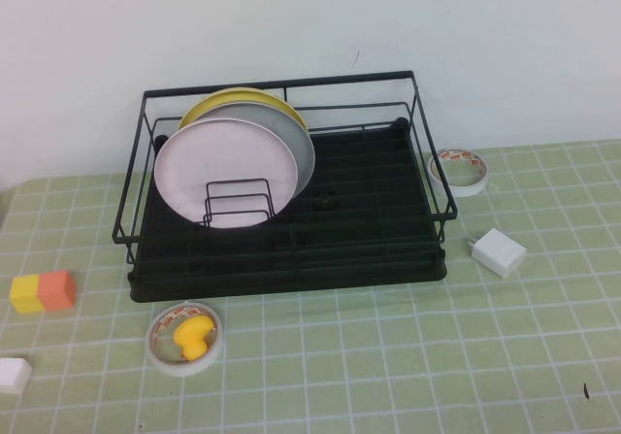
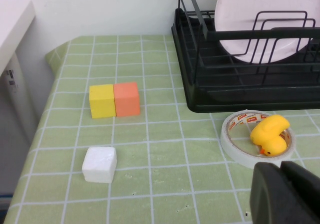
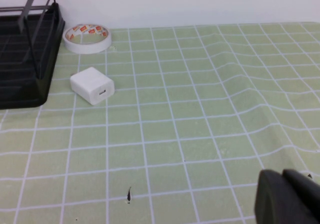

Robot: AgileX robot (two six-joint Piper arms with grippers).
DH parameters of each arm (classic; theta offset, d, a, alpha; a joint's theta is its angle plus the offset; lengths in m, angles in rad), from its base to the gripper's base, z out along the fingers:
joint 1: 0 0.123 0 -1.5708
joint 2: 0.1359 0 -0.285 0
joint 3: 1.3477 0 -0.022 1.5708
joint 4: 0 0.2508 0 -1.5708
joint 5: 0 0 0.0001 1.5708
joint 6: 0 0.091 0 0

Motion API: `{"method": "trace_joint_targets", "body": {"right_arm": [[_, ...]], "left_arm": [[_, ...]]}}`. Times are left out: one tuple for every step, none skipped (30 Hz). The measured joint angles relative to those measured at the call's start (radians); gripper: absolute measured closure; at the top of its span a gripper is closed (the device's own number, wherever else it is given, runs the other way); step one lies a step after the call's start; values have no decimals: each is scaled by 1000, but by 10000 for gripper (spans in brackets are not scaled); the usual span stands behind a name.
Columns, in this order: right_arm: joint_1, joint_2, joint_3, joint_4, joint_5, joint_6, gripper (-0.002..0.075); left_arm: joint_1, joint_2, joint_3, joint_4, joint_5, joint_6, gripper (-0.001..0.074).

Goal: Place plate on rack

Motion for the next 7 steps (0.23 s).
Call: {"method": "trace_joint_targets", "body": {"right_arm": [[0, 0, 0, 0, -2, 0, 728], [0, 0, 0, 0, -2, 0, 728], [0, 0, 0, 0, -2, 0, 728], [0, 0, 0, 0, -2, 0, 728], [0, 0, 0, -5, -2, 0, 728], [0, 0, 0, -5, -2, 0, 728], [0, 0, 0, -5, -2, 0, 728]], "left_arm": [[0, 0, 0, 0, 0, 0, 737], [0, 0, 0, 0, 0, 0, 737], [0, 0, 0, 0, 0, 0, 737], [0, 0, 0, 0, 0, 0, 737], [0, 0, 0, 0, 0, 0, 737], [0, 0, 0, 0, 0, 0, 737], [0, 0, 0, 0, 0, 0, 737]]}}
